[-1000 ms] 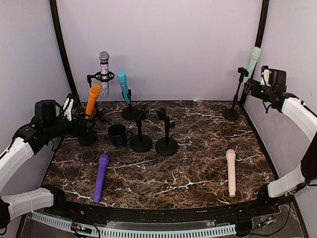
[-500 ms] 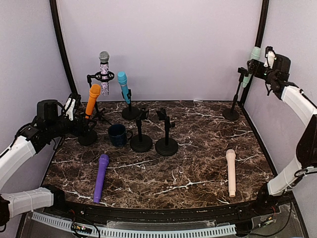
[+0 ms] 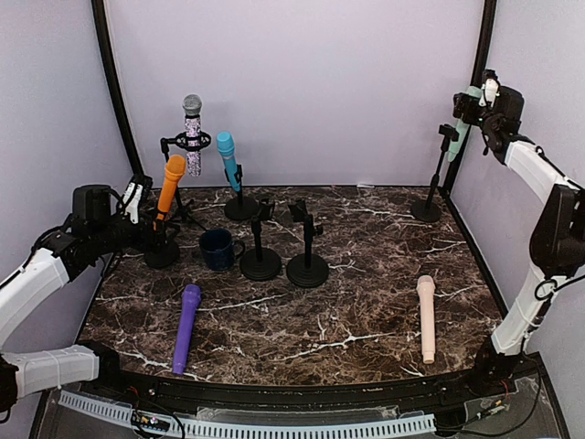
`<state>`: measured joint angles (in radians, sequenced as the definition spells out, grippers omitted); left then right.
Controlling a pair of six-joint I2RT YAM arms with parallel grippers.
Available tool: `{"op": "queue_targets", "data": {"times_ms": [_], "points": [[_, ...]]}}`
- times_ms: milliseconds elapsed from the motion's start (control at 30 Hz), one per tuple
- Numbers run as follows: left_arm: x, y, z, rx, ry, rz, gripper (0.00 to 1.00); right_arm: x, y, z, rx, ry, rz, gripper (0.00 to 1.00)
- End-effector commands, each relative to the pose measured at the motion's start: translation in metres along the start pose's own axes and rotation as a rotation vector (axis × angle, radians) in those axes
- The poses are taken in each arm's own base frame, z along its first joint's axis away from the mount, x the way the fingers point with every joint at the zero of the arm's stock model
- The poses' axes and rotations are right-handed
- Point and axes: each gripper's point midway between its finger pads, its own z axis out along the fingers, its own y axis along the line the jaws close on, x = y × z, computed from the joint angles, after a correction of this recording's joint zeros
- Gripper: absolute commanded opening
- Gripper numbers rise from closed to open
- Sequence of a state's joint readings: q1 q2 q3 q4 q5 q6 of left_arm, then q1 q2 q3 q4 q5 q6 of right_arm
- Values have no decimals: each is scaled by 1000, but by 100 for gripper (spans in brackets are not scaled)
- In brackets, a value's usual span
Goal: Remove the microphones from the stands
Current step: Pick up the microphone stand with the microphone from the corner of the board, then place the microphone stand with the microphone at the center of the board.
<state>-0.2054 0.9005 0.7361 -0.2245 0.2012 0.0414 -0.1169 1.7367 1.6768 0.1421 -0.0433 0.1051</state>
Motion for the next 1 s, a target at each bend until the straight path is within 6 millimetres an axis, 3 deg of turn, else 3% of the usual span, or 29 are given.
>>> {"op": "queue_targets", "data": {"times_ms": [0,233,467,667,967], "points": [[0,3,3,-9,-5,13,96,-20,-7,10,36,-75,-38,86],[4,5,7,-13,13,13,97,-17,-1,8,-1,-100,-28,44],[6,4,9,-6,22,8,96,-36,14,-18,-41,-175,-39,14],[6,3,9,4,19,7,96,-63,37,-44,-99,-222,-42,1],[2,-1,5,18,-2,8,97,-99,106,-102,-276,-272,-32,0]]}}
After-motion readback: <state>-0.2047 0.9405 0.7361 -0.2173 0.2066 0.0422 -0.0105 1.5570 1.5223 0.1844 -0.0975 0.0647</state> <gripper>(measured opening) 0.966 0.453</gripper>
